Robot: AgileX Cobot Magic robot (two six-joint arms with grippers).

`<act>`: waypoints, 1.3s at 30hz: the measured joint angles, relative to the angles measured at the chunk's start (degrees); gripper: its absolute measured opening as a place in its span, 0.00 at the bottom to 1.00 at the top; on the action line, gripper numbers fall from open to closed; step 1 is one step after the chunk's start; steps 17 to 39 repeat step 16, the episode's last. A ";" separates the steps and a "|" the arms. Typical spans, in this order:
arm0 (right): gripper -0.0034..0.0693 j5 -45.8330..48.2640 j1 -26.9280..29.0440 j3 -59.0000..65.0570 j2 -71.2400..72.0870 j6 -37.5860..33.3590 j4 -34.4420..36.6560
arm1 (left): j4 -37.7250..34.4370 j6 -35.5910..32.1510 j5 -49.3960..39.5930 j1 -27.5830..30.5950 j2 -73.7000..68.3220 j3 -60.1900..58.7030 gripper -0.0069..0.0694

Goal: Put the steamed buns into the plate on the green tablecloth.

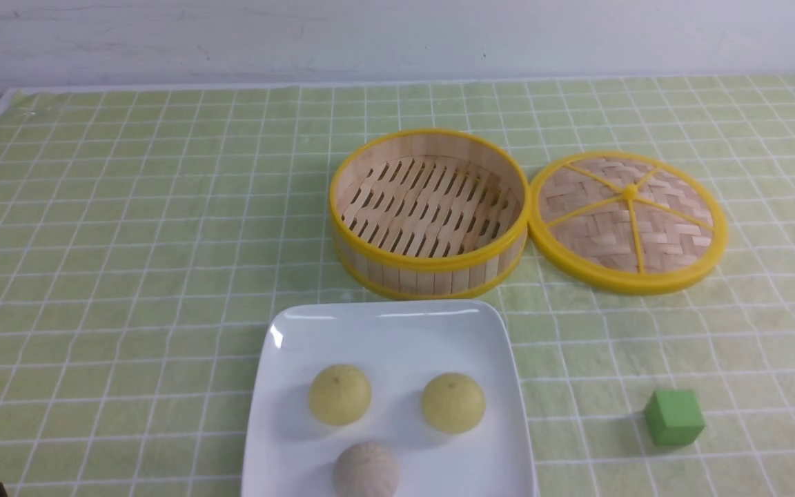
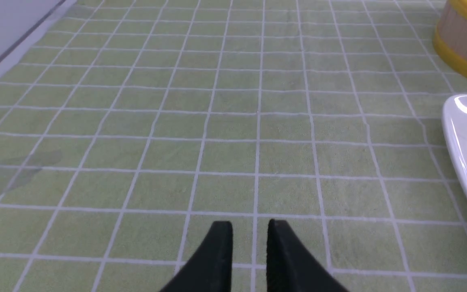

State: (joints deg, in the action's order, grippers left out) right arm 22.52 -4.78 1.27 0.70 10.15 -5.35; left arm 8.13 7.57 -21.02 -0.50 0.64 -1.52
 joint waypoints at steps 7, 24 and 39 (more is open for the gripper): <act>0.36 0.05 0.00 0.00 0.00 0.00 0.00 | 0.02 0.00 0.00 0.00 0.00 0.00 0.30; 0.36 0.02 0.00 0.00 0.00 0.00 0.00 | 0.23 0.00 0.00 0.00 0.00 0.00 0.32; 0.36 0.02 0.00 0.00 0.00 0.00 0.00 | 0.23 0.00 0.00 0.00 0.00 0.00 0.32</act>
